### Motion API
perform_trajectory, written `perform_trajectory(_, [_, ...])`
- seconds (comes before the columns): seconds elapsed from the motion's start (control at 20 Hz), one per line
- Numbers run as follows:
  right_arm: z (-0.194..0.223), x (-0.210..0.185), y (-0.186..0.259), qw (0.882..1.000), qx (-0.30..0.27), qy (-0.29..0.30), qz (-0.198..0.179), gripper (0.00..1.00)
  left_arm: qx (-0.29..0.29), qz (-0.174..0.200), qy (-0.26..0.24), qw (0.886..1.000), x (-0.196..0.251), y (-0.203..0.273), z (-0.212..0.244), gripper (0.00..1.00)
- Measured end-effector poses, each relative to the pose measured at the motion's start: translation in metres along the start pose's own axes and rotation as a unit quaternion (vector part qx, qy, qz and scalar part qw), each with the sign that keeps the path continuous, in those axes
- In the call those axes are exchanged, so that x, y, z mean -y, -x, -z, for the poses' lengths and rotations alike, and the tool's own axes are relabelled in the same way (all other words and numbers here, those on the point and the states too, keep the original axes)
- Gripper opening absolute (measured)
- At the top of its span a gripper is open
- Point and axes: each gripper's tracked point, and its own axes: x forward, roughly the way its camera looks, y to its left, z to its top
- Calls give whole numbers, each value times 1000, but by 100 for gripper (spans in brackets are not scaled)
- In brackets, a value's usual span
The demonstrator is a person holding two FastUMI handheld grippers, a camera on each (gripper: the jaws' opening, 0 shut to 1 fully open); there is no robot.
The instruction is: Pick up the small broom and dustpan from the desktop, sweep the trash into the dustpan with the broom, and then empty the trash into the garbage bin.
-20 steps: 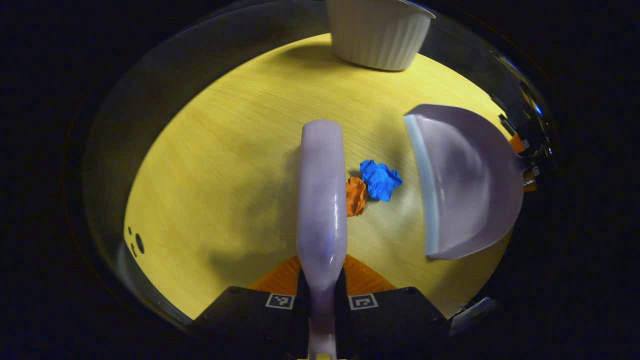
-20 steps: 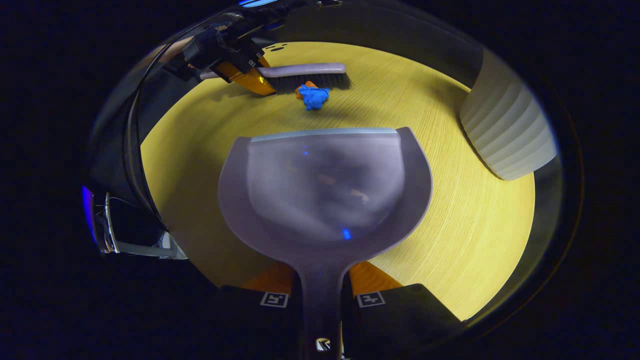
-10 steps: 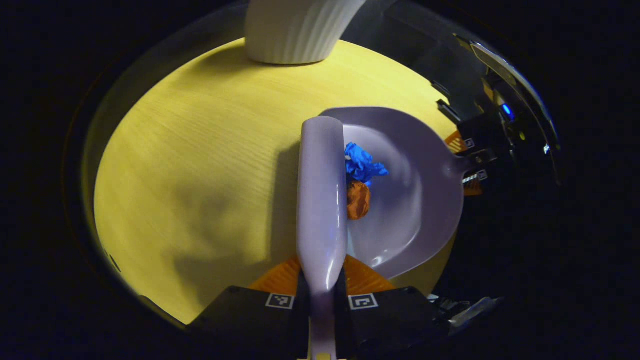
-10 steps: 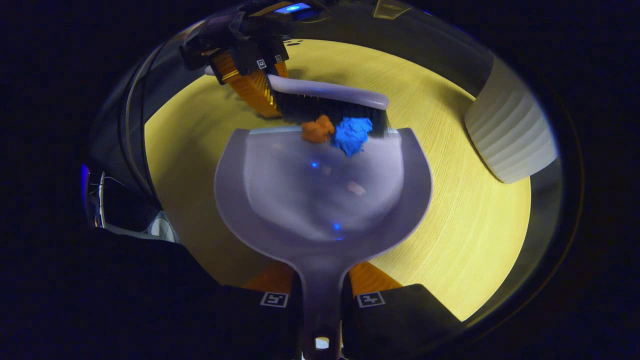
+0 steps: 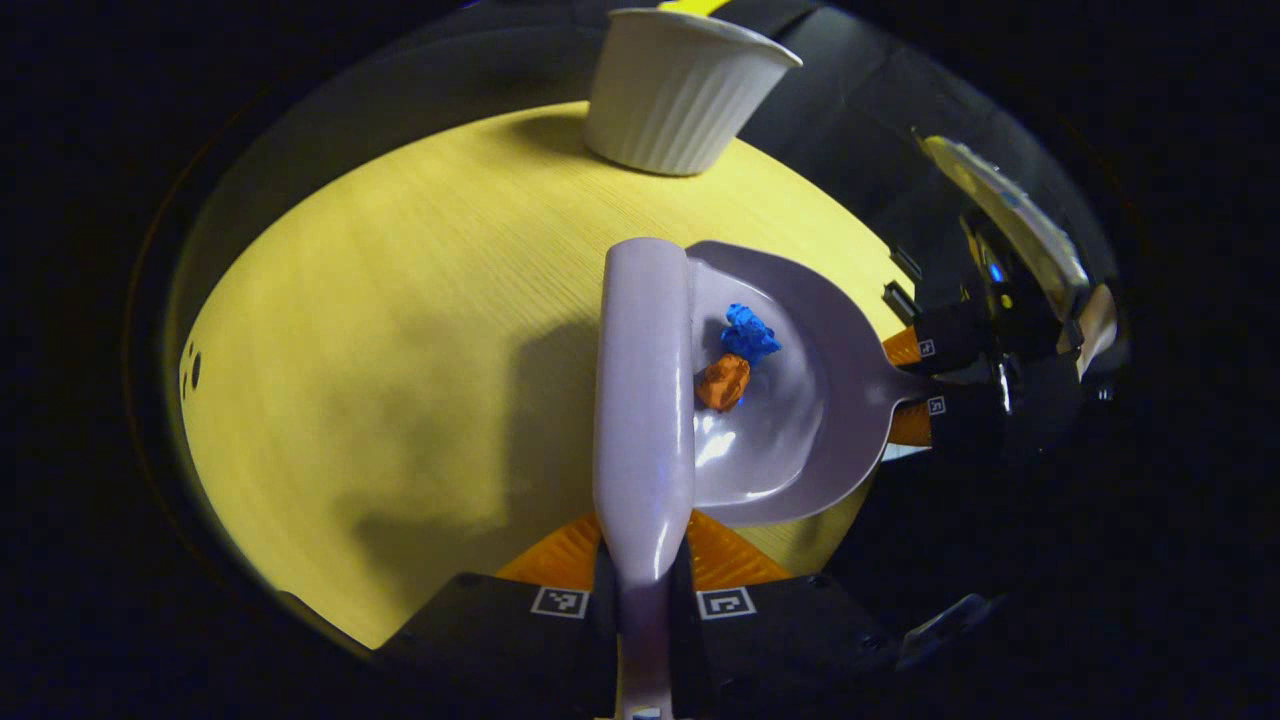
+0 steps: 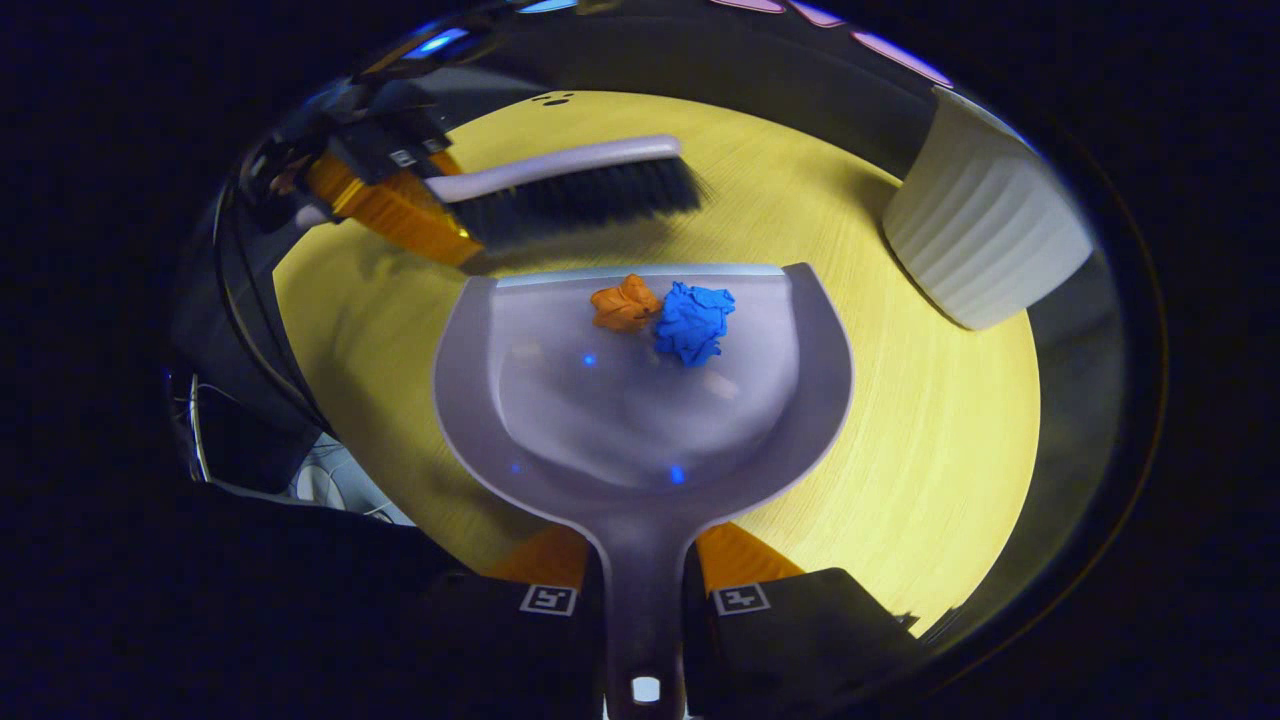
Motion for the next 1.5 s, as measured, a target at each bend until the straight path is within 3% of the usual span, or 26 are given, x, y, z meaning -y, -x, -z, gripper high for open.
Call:
perform_trajectory(0.4, [-10,2,22,1000,0,-7,30,34,86,-82,112,987,-46,19,88,25])
perform_trajectory(0.6, [-26,12,58,998,12,-36,57,34,103,-91,175,975,-85,-20,167,25])
perform_trajectory(0.8, [-44,26,90,992,53,-87,70,34,112,-100,211,966,-96,-66,211,25])
perform_trajectory(1.0, [-73,40,124,984,89,-142,61,34,114,-102,274,949,-116,-49,224,25])
perform_trajectory(1.1, [-96,49,144,977,105,-184,38,34,123,-121,293,941,-128,-42,230,25])
perform_trajectory(1.2, [-113,67,161,970,122,-205,38,34,129,-131,306,934,-139,-37,230,25])
perform_trajectory(1.4, [-153,123,176,962,138,-227,61,31,133,-139,313,930,-150,-26,226,25])
perform_trajectory(1.5, [-169,144,175,958,139,-244,62,34,131,-143,309,931,-152,-25,223,25])
